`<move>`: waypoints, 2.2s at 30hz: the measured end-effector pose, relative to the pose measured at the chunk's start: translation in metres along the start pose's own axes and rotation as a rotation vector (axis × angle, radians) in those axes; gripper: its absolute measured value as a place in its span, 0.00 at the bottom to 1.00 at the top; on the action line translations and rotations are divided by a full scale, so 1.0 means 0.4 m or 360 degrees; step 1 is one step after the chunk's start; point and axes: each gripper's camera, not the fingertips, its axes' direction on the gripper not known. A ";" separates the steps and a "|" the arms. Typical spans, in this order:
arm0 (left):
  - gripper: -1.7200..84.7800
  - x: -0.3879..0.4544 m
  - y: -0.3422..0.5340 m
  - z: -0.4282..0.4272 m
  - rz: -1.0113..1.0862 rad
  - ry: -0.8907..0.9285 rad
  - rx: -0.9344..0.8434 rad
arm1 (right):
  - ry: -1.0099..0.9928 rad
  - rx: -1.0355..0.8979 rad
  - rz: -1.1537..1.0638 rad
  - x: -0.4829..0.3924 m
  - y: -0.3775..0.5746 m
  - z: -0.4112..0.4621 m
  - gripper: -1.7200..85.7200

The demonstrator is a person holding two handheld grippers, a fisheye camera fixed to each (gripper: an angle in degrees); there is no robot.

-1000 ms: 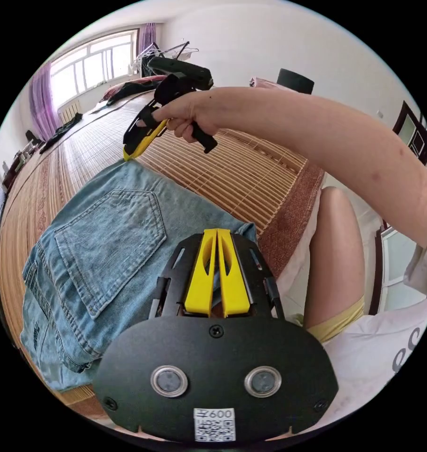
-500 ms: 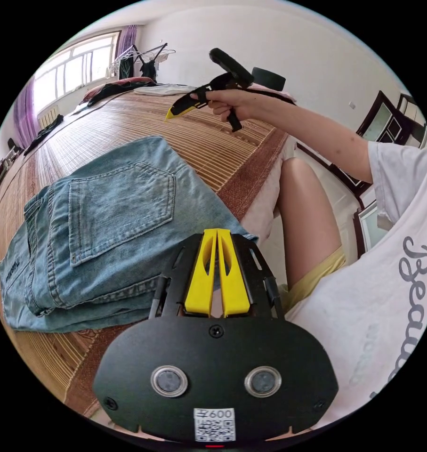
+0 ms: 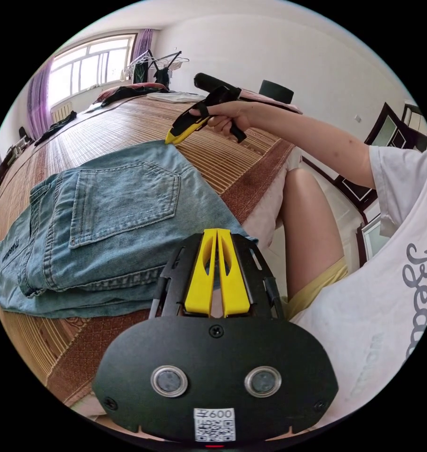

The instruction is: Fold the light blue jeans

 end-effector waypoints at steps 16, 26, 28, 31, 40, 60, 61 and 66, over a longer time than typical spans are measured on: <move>0.02 0.132 -0.009 -0.114 -0.0013 -0.0035 0.0058 | -0.0075 -0.0023 -0.0091 0.159 0.088 0.152 0.01; 0.02 0.285 -0.049 -0.254 0.0016 -0.0149 0.0178 | 0.0419 0.0250 -0.0073 0.160 0.124 0.242 0.02; 0.02 0.319 -0.065 -0.284 0.0034 -0.0187 0.0187 | 0.0405 0.0255 -0.0002 0.219 0.166 0.286 0.04; 0.02 0.363 -0.097 -0.338 0.0059 -0.0212 0.0193 | 0.0221 0.0292 0.0087 0.338 0.212 0.340 0.07; 0.02 0.438 -0.227 -0.539 -0.0006 -0.0163 0.0211 | 0.0107 0.0276 0.0122 0.650 0.191 0.513 0.01; 0.06 0.241 -0.463 -1.414 -0.0552 -0.0170 0.0276 | 0.0904 0.0400 -0.0246 0.827 0.141 0.964 0.01; 0.10 0.124 -0.382 -1.557 -0.0827 -0.0234 0.0389 | 0.0870 0.0481 -0.0264 0.853 0.202 0.942 0.01; 0.22 -0.285 -0.051 -1.986 -0.1731 0.0001 0.0847 | 0.0715 0.0549 -0.0372 0.919 0.350 0.928 0.01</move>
